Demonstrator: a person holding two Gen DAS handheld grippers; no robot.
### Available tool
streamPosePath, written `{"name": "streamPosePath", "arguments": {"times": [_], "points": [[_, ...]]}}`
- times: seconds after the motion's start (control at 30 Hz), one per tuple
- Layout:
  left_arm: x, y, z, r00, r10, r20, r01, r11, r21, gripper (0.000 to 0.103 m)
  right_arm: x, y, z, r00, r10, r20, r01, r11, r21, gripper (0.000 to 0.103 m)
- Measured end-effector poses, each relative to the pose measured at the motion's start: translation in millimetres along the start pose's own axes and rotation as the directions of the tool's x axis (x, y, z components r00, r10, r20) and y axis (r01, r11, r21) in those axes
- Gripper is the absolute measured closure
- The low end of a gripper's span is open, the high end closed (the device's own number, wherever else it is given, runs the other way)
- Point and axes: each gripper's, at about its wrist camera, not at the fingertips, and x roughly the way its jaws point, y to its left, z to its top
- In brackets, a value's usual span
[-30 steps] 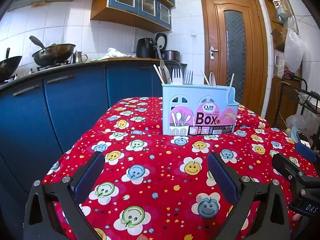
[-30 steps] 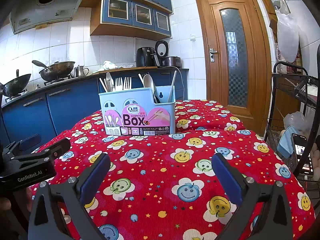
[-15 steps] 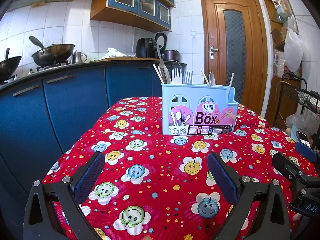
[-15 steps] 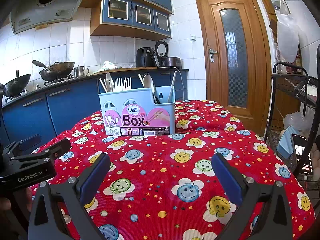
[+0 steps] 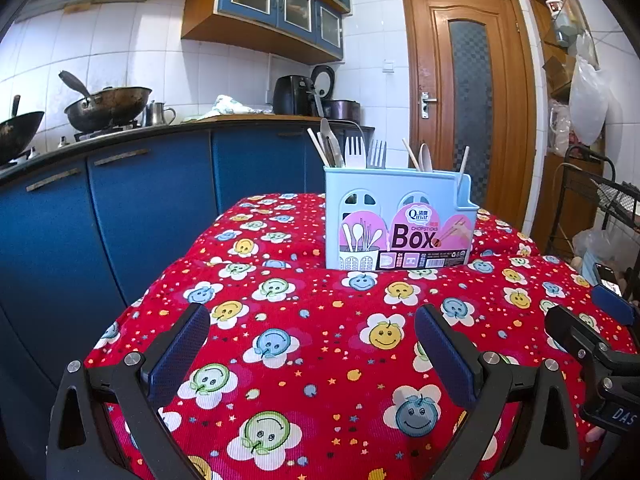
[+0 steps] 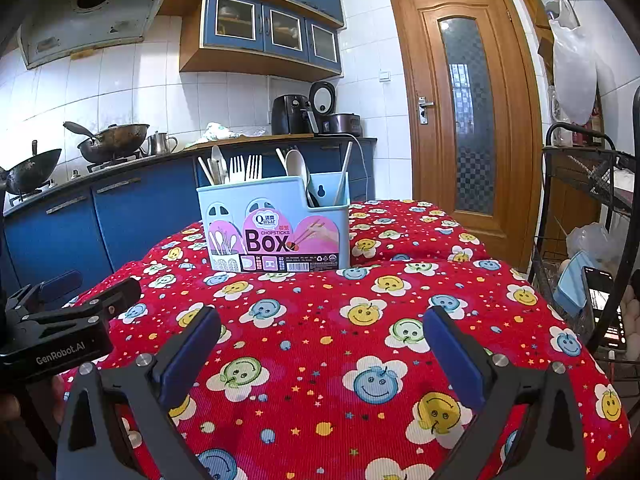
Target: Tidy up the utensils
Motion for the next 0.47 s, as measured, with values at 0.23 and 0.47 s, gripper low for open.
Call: {"name": "streamPosePath", "arguments": {"times": [0.23, 0.47], "points": [[-0.3, -2.3, -0.1, 1.0, -0.007, 0.0, 0.007, 1.0, 0.006, 0.001, 0.1, -0.3, -0.1, 1.0, 0.0, -0.001, 0.0, 1.0, -0.001, 0.0], [1.0, -1.2, 0.8, 1.0, -0.01, -0.005, 0.01, 1.0, 0.003, 0.001, 0.2, -0.3, 0.0, 1.0, 0.0, -0.001, 0.0, 1.0, -0.001, 0.0]]}}
